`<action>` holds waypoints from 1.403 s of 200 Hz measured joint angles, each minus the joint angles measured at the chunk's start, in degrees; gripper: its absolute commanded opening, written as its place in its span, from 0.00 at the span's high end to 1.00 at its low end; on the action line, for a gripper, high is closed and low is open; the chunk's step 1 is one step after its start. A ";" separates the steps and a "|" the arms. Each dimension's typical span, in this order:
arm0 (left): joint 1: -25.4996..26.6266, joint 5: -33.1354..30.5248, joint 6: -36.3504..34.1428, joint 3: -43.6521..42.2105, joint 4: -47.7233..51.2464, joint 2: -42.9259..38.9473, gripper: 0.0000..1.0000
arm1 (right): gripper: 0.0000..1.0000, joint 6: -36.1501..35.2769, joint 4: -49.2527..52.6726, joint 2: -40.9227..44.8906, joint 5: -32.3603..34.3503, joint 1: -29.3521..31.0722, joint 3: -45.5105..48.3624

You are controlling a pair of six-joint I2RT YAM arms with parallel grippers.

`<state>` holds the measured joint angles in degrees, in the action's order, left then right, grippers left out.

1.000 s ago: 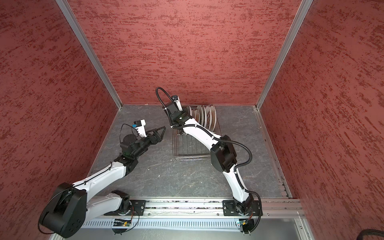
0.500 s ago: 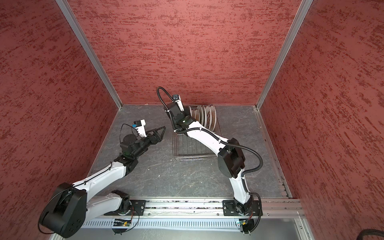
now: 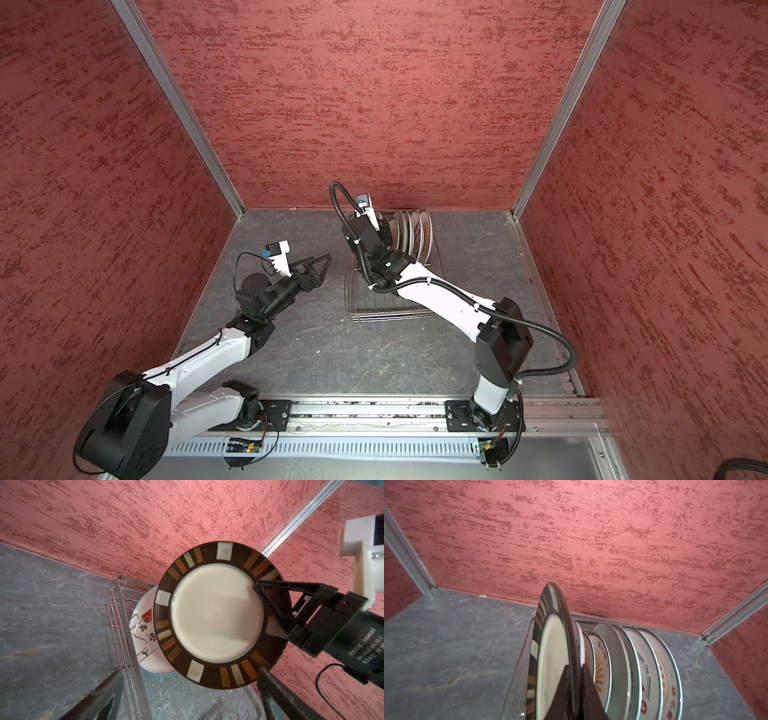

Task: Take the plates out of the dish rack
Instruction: 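Pull the brown-rimmed plate out of the rack toward the robot with the right gripper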

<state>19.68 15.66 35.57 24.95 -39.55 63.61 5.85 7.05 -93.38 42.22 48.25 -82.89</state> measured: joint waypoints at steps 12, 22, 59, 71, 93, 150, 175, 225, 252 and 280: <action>0.00 0.94 0.04 -0.22 -0.02 -0.50 0.01 | 1.00 0.98 -0.33 3.61 -1.92 -0.02 3.28; 0.00 1.57 0.07 -0.52 0.00 -1.01 0.01 | 1.00 1.73 -0.76 6.49 -3.48 -0.04 5.84; 0.11 4.04 0.66 -1.79 0.11 -3.30 0.00 | 1.00 7.28 -4.09 16.22 -11.50 -2.38 15.74; 0.15 4.79 1.01 -2.62 0.09 -4.39 0.01 | 1.00 9.88 -5.73 19.23 -15.02 -4.17 19.58; 0.35 5.95 1.73 -4.46 0.11 -6.58 0.01 | 1.00 15.89 -8.07 24.26 -21.90 -9.18 26.53; 4.46 6.84 3.10 -6.32 3.13 -10.73 0.01 | 1.00 31.74 -14.80 31.63 -34.16 -16.50 41.53; 7.19 6.54 3.32 -6.32 4.74 -10.99 0.01 | 1.00 37.44 -16.94 34.14 -36.61 -16.52 46.49; 9.57 3.78 7.28 -7.85 4.50 -7.61 0.01 | 1.00 48.43 -18.18 40.26 -37.53 -16.55 52.39; 10.03 3.10 9.94 -8.24 4.74 -6.23 0.10 | 1.00 52.54 -20.44 41.81 -38.03 -16.55 54.80; 12.63 2.12 11.63 -7.72 4.76 -4.79 0.23 | 1.00 54.69 -20.55 41.99 -38.45 -16.55 56.41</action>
<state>32.32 17.78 47.20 17.23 -34.79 58.83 60.53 -13.50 -51.40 3.77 31.70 -26.48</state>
